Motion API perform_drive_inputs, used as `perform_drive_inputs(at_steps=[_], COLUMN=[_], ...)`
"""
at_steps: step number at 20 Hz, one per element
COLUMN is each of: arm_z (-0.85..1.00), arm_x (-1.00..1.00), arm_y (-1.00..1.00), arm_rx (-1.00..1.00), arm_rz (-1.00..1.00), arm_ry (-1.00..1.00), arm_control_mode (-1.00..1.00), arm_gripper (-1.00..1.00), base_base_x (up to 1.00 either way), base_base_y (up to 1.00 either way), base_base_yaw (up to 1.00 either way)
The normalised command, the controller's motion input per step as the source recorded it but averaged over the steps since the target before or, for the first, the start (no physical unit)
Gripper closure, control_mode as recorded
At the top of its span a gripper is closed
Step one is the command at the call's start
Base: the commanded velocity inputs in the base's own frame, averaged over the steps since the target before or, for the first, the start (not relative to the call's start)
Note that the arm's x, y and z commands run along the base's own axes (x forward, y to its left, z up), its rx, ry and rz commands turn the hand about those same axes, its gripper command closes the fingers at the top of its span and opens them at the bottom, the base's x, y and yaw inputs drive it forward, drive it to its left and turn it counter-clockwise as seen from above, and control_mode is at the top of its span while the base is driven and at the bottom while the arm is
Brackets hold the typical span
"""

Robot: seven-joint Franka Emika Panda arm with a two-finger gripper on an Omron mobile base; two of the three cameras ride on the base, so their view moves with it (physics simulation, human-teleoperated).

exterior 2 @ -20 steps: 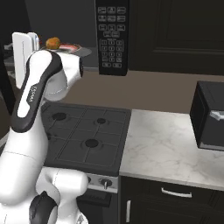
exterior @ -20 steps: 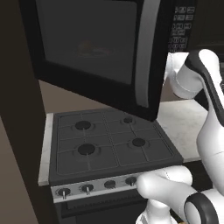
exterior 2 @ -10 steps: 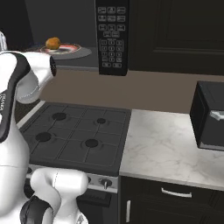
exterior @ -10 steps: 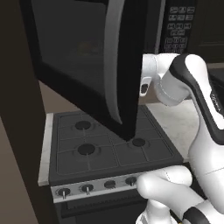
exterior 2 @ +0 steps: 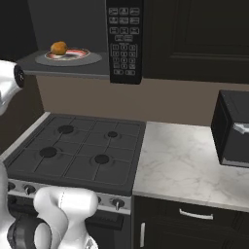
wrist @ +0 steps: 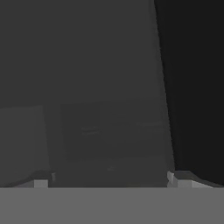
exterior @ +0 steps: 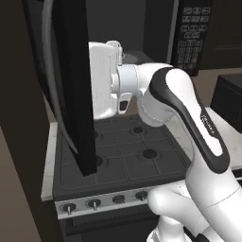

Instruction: Retrieve the reheated potato from the microwave, then place the potato, cheese, and condiment on the cutting board.

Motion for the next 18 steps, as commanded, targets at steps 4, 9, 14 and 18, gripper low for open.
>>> perform_drive_inputs(at_steps=[4,9,14,18], arm_z=[0.12,0.19,0.18,0.21], arm_x=[0.08,0.25,0.29,0.43], arm_y=[-0.29,-0.98,-0.93,-0.61], arm_rx=[-0.02,-0.05,-0.16,-0.3], arm_rz=[-0.02,-0.13,-0.19,-0.17], arm_ry=[-0.06,0.0,-0.01,-0.09], arm_control_mode=[-1.0,-1.0,-1.0,-1.0], arm_gripper=[-1.0,-1.0,-1.0,-1.0], base_base_x=[0.0,0.0,0.0,0.0], base_base_y=[0.0,0.0,0.0,0.0], base_base_yaw=[0.0,0.0,0.0,0.0])
